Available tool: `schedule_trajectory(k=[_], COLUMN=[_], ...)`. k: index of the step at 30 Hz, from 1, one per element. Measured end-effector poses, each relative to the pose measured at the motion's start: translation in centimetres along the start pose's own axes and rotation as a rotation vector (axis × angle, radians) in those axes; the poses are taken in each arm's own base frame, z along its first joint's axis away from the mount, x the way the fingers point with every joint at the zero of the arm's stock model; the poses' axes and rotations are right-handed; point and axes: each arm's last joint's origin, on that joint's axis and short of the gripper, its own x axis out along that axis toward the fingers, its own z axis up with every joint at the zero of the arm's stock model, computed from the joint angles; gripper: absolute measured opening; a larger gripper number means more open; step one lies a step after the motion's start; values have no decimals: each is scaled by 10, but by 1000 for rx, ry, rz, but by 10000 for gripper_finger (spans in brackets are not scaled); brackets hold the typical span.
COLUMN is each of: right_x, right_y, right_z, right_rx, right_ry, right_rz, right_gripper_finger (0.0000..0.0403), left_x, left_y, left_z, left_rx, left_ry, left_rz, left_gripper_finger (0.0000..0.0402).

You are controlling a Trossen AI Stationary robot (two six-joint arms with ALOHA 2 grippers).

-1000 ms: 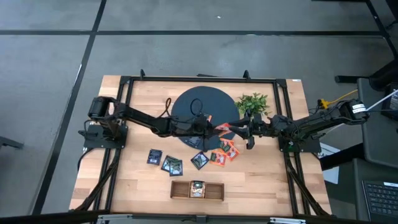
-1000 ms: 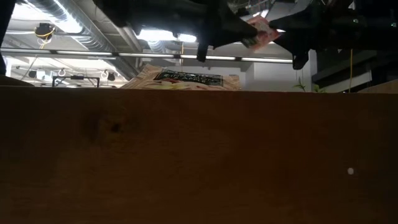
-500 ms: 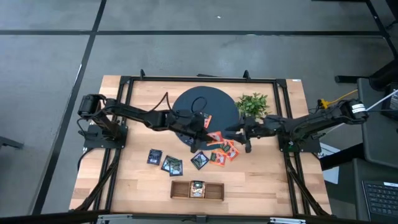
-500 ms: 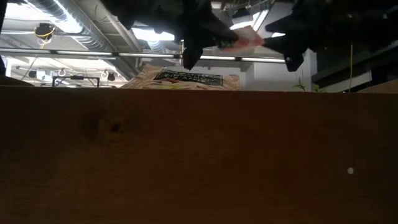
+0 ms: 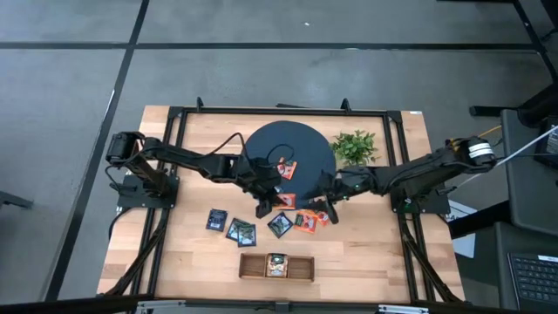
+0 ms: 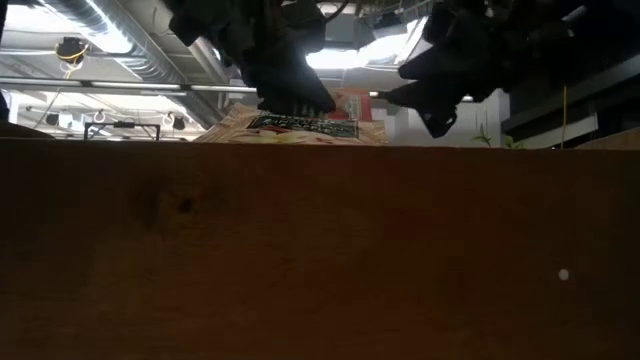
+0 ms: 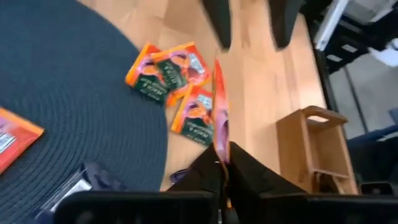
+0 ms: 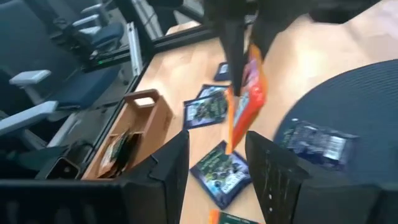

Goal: Pick & Place Tea
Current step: Put the orange tea bag into the right section of the wooden organizer

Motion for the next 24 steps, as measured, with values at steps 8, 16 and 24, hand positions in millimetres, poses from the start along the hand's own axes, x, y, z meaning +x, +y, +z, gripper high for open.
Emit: schedule_trajectory(k=[8, 16, 24], right_x=[35, 45, 45], right_y=[-7, -9, -9], right_z=[5, 10, 9], right_rx=[8, -21, -18], right_ry=[41, 38, 38], right_rz=[-18, -21, -21], right_gripper_finger=[159, 158, 133], left_x=[0, 0, 1], left_y=[-6, -10, -12], left_z=[-6, -16, -12], left_rx=[110, 139, 152], left_ry=[39, 124, 80], left_rz=[-2, 7, 22], left_gripper_finger=[7, 8, 10])
